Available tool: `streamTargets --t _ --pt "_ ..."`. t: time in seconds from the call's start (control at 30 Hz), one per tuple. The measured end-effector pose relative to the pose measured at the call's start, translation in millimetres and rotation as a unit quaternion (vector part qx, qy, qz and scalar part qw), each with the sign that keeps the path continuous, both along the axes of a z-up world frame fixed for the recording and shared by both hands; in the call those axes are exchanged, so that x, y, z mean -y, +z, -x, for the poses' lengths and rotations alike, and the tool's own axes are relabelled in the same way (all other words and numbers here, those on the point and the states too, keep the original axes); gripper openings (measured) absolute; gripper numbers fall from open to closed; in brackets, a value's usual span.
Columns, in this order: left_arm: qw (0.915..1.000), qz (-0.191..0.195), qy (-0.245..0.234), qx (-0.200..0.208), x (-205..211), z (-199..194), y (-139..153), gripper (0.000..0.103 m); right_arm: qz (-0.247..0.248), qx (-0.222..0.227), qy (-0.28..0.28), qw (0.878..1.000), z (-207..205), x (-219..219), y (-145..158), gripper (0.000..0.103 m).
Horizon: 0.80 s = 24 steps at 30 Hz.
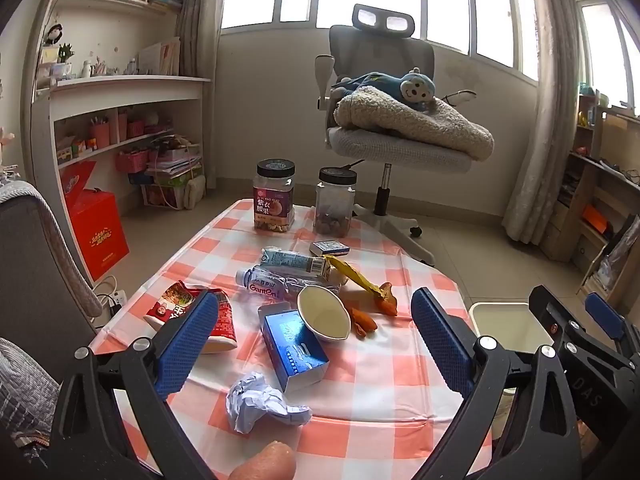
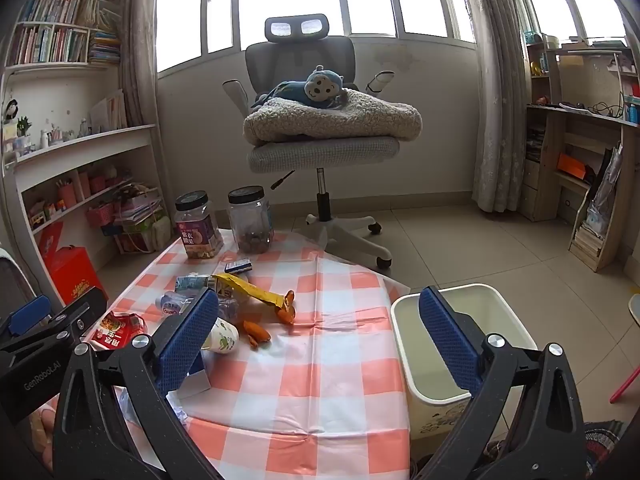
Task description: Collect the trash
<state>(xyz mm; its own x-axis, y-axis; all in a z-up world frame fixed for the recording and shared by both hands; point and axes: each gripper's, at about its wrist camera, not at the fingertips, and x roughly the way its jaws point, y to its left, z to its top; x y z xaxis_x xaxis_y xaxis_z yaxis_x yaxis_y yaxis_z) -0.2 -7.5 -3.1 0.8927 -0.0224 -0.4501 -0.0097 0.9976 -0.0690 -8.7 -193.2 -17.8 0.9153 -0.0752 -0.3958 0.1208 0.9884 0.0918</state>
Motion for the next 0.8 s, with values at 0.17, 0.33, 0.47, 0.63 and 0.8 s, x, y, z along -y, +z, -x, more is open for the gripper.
streamTargets --t 0.17,0.33,0.47,0.63,0.8 --pt "1.0000 0.001 0.000 -0.001 -1.5 1.0 -4.8 0.094 0.001 -0.002 0.000 1.000 0.0 0.1 -0.1 0.096" --pt "1.0000 0.001 0.001 -0.002 -1.8 0.3 -3.9 0.094 0.000 -0.001 0.000 1.000 0.2 0.3 -0.3 0.096" --pt "1.0000 0.001 0.001 -0.002 -2.8 0.7 -7.2 0.094 0.001 -0.002 0.000 1.000 0.2 0.2 -0.9 0.096" --pt "1.0000 0.001 0.001 -0.002 -2.4 0.1 -6.5 0.094 0.000 -0.001 0.000 1.000 0.5 0.5 -1.5 0.096" --pt "1.0000 0.003 0.003 -0.004 -5.9 -0.1 -10.2 0.094 0.000 -0.002 -0.001 1.000 0.8 0.9 -0.7 0.096"
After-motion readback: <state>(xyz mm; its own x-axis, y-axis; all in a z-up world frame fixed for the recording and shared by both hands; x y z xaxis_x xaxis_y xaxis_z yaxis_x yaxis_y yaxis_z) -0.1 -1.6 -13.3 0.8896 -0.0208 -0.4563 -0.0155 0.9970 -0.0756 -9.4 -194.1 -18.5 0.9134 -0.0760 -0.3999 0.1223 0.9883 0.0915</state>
